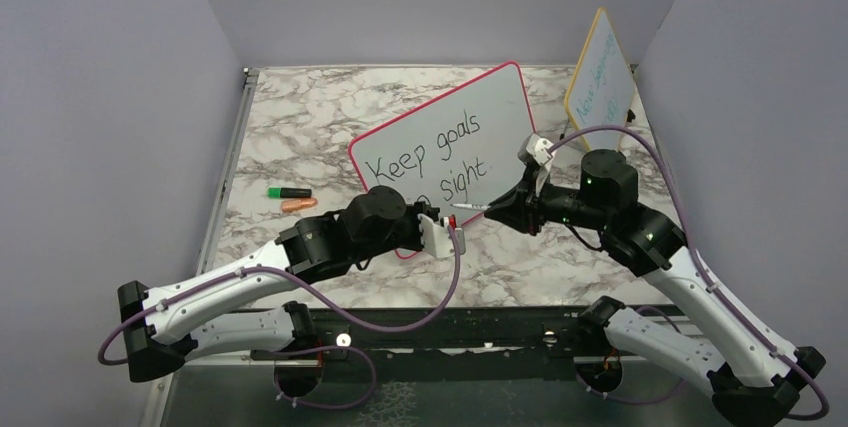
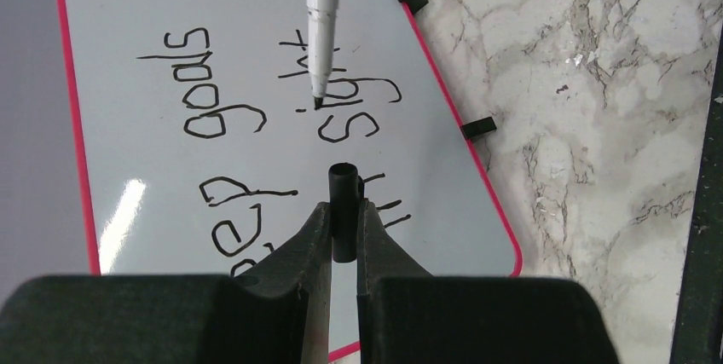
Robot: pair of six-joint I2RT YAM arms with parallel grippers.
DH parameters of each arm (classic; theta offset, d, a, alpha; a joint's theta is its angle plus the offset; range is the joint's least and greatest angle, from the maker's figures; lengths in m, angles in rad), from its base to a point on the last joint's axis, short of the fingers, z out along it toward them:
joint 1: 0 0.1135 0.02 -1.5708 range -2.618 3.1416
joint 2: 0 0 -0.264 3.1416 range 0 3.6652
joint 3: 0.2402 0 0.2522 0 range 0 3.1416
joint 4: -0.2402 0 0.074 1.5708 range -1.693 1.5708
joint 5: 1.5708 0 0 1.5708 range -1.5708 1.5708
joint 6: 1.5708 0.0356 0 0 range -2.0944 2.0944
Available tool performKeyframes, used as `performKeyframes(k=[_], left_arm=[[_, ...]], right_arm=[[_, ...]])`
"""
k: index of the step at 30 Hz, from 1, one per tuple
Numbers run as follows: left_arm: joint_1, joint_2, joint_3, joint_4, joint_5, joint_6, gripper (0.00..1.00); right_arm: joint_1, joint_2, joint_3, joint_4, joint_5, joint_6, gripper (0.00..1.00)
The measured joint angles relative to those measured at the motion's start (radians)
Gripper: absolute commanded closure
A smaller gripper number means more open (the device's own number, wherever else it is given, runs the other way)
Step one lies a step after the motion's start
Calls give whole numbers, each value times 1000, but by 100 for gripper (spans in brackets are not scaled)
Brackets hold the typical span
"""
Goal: Write a sentence on the whiteboard
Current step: Close the whiteboard marker at the center of the board.
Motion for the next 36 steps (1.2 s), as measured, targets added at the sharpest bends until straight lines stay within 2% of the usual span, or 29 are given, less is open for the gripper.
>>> performKeyframes(k=[10, 36], left_arm=[[0, -4, -7, 31, 27, 21, 100], [0, 1, -7, 32, 67, 26, 100]], right_arm=[[0, 27, 0, -7, -93, -21, 99], [0, 47, 0, -6, -110, -20, 100]])
